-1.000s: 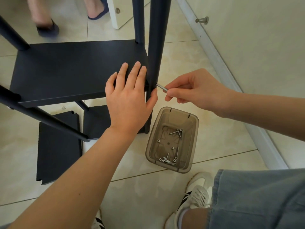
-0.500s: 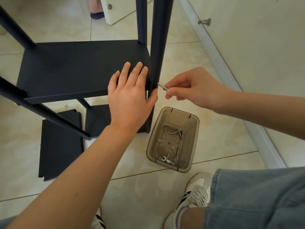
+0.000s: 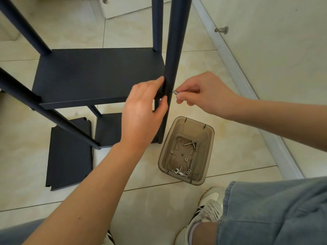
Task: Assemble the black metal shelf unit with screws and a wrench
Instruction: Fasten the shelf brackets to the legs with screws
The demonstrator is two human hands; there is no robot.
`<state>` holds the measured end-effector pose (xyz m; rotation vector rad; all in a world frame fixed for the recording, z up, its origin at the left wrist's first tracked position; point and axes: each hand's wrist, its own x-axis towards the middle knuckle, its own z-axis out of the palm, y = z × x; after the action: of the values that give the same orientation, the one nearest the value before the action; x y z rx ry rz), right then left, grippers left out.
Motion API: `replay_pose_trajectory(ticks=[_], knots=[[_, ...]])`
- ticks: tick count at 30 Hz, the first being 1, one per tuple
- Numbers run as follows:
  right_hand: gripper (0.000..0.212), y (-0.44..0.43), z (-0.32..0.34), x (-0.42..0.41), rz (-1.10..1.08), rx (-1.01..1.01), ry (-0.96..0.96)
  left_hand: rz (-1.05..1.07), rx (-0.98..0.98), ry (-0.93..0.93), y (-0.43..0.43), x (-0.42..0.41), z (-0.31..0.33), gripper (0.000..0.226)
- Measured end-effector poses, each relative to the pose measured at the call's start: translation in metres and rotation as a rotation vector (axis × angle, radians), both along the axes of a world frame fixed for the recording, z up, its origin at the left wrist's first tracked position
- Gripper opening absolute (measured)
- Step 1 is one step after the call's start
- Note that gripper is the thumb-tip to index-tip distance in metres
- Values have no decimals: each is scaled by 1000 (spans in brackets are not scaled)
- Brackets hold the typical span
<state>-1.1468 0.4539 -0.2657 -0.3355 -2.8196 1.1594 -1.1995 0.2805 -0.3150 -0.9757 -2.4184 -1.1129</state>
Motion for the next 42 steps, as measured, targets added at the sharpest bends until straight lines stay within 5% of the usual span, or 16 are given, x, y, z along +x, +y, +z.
replay_pose_trajectory(ticks=[3,6,15,24,42], knots=[[11,1,-3,-4,-17,-37,4,-38,149,-46,-2,11,-6,27],[10,2,-5,-7,-30,-84,7,49,321,-305,-3,19,-10,4],[16,2,-4,-14,-76,-145,1,154,688,-1172,1,2,-14,15],[22,-5,-2,-16,-56,-65,-25,-12,953,-1255,14,-2,-9,15],[21,-11,4,-18,-86,-60,-65,-29,880,-1176,17,-17,-12,16]])
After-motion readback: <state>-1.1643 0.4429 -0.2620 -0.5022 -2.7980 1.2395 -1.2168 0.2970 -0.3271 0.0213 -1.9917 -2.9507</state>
